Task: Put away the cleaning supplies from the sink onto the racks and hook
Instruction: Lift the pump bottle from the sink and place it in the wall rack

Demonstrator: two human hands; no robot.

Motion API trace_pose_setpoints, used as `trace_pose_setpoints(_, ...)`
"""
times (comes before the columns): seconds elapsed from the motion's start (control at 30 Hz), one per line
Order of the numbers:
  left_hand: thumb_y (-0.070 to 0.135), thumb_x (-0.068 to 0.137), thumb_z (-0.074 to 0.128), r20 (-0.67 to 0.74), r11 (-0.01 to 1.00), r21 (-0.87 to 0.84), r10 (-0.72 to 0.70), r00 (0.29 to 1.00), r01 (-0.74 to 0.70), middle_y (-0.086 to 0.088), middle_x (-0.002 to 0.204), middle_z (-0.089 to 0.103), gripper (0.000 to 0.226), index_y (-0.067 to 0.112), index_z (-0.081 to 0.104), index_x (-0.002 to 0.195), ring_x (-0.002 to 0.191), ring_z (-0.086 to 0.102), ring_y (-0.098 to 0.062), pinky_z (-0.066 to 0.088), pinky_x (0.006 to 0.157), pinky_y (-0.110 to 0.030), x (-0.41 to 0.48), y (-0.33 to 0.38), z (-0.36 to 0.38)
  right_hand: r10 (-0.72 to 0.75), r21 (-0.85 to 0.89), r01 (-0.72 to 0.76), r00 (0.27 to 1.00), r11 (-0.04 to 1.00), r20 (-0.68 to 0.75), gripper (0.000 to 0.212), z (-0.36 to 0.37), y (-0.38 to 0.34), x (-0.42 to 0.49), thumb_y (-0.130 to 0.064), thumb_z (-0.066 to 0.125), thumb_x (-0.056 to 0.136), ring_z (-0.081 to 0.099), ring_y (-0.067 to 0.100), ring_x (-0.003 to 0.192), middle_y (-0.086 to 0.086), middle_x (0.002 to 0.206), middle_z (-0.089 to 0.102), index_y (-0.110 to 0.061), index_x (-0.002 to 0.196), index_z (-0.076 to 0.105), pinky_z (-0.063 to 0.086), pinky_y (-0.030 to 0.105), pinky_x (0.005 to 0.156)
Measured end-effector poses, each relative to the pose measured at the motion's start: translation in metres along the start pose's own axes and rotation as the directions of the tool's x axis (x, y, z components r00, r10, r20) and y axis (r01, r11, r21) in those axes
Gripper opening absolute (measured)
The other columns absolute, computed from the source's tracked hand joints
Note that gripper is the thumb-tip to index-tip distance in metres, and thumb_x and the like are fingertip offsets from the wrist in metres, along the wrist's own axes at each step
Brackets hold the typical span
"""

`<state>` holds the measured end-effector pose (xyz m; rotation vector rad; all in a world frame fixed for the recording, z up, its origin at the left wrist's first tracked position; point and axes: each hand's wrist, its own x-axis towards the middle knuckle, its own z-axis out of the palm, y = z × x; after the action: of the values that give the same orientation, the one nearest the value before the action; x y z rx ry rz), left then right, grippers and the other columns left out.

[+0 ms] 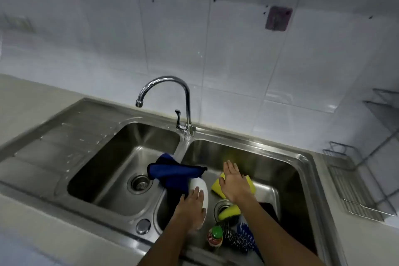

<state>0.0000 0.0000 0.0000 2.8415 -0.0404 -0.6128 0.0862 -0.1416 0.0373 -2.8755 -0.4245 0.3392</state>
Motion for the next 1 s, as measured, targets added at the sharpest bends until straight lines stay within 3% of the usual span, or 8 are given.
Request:
trace_pose_setpoints(0.13, 0.033, 0.100, 0.030, 0.082, 0.994, -0.036, -0.096, 0.992, 0.099, -0.011, 0.162, -0.002, 0.064, 0.008, 0.002, 0.153, 0.150, 0.001, -0.027, 0.007, 0.121, -0.048, 0.004, 0.009, 0.017, 0.002, -0.025, 0.001, 0.992, 1.000, 0.125, 0.062, 0.018, 0.013, 0.008, -0.034, 0.027, 0.100, 0.001, 0.020, 0.149, 0.003, 0.162, 0.000, -0.011, 0.151, 0.002, 0.021, 0.041, 0.119)
trace_pose_setpoints(0.3, 0.036, 0.100, 0.029, 0.161, 0.942, -0.067, -0.314, 0.936, 0.328, -0.015, 0.162, -0.001, 0.065, 0.009, 0.003, 0.153, 0.149, 0.005, -0.032, 0.009, 0.119, -0.049, 0.016, 0.020, 0.031, -0.042, -0.061, 0.059, 0.969, 0.996, 0.243, 0.059, 0.041, 0.026, 0.022, -0.034, 0.029, 0.100, 0.011, 0.023, 0.148, 0.004, 0.160, 0.016, -0.015, 0.151, 0.008, 0.016, 0.052, 0.116)
trace_pose_setpoints(0.47, 0.036, 0.101, 0.028, 0.219, 0.885, -0.152, -0.405, 0.888, 0.441, -0.014, 0.162, -0.004, 0.065, 0.010, 0.000, 0.153, 0.148, 0.006, -0.035, 0.011, 0.119, -0.046, 0.031, 0.028, 0.044, -0.121, -0.001, 0.127, 0.948, 0.992, 0.293, 0.054, 0.059, 0.033, 0.047, -0.034, 0.036, 0.099, 0.036, 0.029, 0.136, 0.010, 0.150, 0.037, -0.017, 0.149, 0.023, 0.035, 0.043, 0.109)
trace_pose_setpoints(0.6, 0.037, 0.100, 0.031, 0.232, 0.848, -0.206, -0.443, 0.866, 0.489, -0.014, 0.162, -0.004, 0.067, 0.009, -0.001, 0.153, 0.148, 0.007, -0.035, 0.014, 0.118, -0.046, 0.046, 0.022, 0.055, -0.157, 0.119, 0.125, 0.936, 0.985, 0.316, 0.052, 0.078, 0.033, 0.072, -0.025, 0.040, 0.097, 0.041, 0.033, 0.132, 0.013, 0.148, 0.039, -0.013, 0.147, 0.029, 0.042, 0.040, 0.103)
trace_pose_setpoints(0.8, 0.035, 0.099, 0.034, 0.255, 0.819, -0.280, -0.440, 0.861, 0.501, -0.012, 0.162, -0.004, 0.069, 0.013, -0.003, 0.153, 0.147, 0.010, -0.037, 0.019, 0.117, -0.047, 0.054, 0.007, 0.069, -0.072, 0.334, -0.059, 0.928, 0.941, 0.366, 0.057, 0.109, 0.027, 0.102, -0.021, 0.043, 0.097, 0.036, 0.033, 0.136, 0.014, 0.154, 0.030, -0.008, 0.148, 0.023, 0.036, 0.037, 0.109)
trace_pose_setpoints(1.0, 0.032, 0.097, 0.041, 0.206, 0.800, -0.290, -0.484, 0.851, 0.525, -0.013, 0.160, 0.004, 0.077, 0.022, -0.014, 0.151, 0.142, 0.024, -0.038, 0.038, 0.106, -0.048, 0.061, 0.002, 0.080, 0.089, 0.489, -0.321, 0.894, 0.812, 0.439, 0.054, 0.133, 0.017, 0.132, -0.023, 0.044, 0.096, 0.044, 0.035, 0.128, 0.019, 0.143, 0.045, -0.005, 0.145, 0.031, 0.038, 0.035, 0.101)
